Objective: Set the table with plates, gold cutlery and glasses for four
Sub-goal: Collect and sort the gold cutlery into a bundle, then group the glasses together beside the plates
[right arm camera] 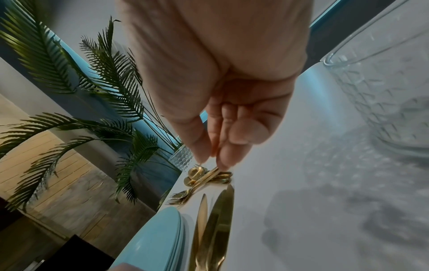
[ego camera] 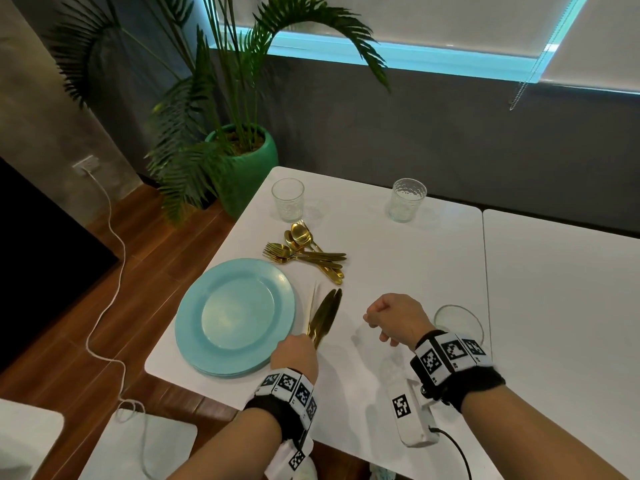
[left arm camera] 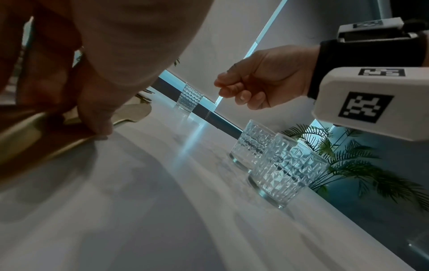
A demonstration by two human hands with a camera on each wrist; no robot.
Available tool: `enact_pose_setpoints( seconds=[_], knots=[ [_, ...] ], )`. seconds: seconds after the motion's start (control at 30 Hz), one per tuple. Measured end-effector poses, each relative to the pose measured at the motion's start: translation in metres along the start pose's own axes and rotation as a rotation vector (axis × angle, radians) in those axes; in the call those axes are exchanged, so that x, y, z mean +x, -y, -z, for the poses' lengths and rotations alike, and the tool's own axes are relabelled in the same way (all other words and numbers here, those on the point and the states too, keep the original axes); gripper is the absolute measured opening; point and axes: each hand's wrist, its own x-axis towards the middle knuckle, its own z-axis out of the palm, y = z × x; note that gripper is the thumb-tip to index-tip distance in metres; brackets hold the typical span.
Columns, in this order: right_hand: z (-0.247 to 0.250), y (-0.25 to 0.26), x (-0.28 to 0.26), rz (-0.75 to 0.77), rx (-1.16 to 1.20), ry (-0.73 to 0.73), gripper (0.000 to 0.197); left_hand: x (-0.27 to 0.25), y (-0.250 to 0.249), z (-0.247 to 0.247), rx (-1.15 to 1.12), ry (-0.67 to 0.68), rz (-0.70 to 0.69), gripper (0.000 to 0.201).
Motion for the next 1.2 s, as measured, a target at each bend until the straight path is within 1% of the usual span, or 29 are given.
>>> enact_pose_setpoints(
  seconds=[0.13, 0.23, 0.33, 0.4, 0.47, 0.5, 0.57, 0.6, 0.67, 0.73, 0.8, 0.83, 0.9, 0.97, 1.1, 1.2],
  knots=[
    [0.022, 0.002, -0.004, 0.026, 0.052, -0.028, 0.006, 0.002, 0.0, 0.004, -0.004, 0.022, -0.014, 0.03],
    [0.054, -0.003, -0.009, 0.051, 0.134, -0.096, 0.005, 0.002, 0.0, 0.009, -0.02, 0.028, -0.023, 0.027],
    [0.091, -0.019, -0.013, 0.04, 0.179, -0.192, 0.004, -0.004, -0.008, 0.018, 0.008, -0.016, -0.053, 0.025],
    [0.113, -0.035, -0.015, 0.019, 0.215, -0.261, 0.004, -0.008, -0.018, 0.025, 0.021, -0.068, -0.124, 0.029],
    [0.13, -0.058, -0.018, -0.012, 0.222, -0.331, 0.008, -0.012, -0.032, 0.027, -0.034, -0.078, -0.251, 0.036],
    [0.135, -0.072, -0.019, -0.037, 0.21, -0.359, 0.01, -0.014, -0.04, 0.026, -0.075, -0.05, -0.323, 0.04],
    [0.138, -0.102, -0.02, -0.12, 0.134, -0.387, 0.017, -0.02, -0.055, 0.02, -0.19, 0.066, -0.445, 0.052],
    [0.136, -0.117, -0.02, -0.171, 0.086, -0.38, 0.023, -0.023, -0.063, 0.015, -0.257, 0.139, -0.488, 0.061],
    [0.126, -0.142, -0.021, -0.228, 0.022, -0.312, 0.039, -0.032, -0.077, 0.001, -0.36, 0.266, -0.547, 0.086],
    [0.111, -0.157, -0.021, -0.192, -0.024, -0.231, 0.057, -0.04, -0.09, -0.013, -0.385, 0.335, -0.6, 0.104],
    [0.098, -0.164, -0.017, -0.123, -0.054, -0.166, 0.072, -0.043, -0.099, -0.023, -0.415, 0.362, -0.623, 0.113],
    [0.093, -0.165, -0.015, -0.087, -0.054, -0.144, 0.077, -0.043, -0.104, -0.026, -0.454, 0.353, -0.629, 0.115],
    [0.086, -0.164, -0.008, -0.023, -0.049, -0.112, 0.084, -0.04, -0.111, -0.03, -0.541, 0.315, -0.623, 0.113],
    [0.082, -0.16, -0.003, 0.036, -0.042, -0.092, 0.087, -0.037, -0.117, -0.032, -0.583, 0.275, -0.626, 0.104],
    [0.077, -0.154, 0.008, 0.124, 0.039, -0.084, 0.084, -0.033, -0.122, -0.038, -0.621, 0.247, -0.661, 0.098],
    [0.076, -0.155, 0.015, 0.147, 0.078, -0.065, 0.088, -0.032, -0.118, -0.036, -0.608, 0.254, -0.644, 0.092]
  ],
)
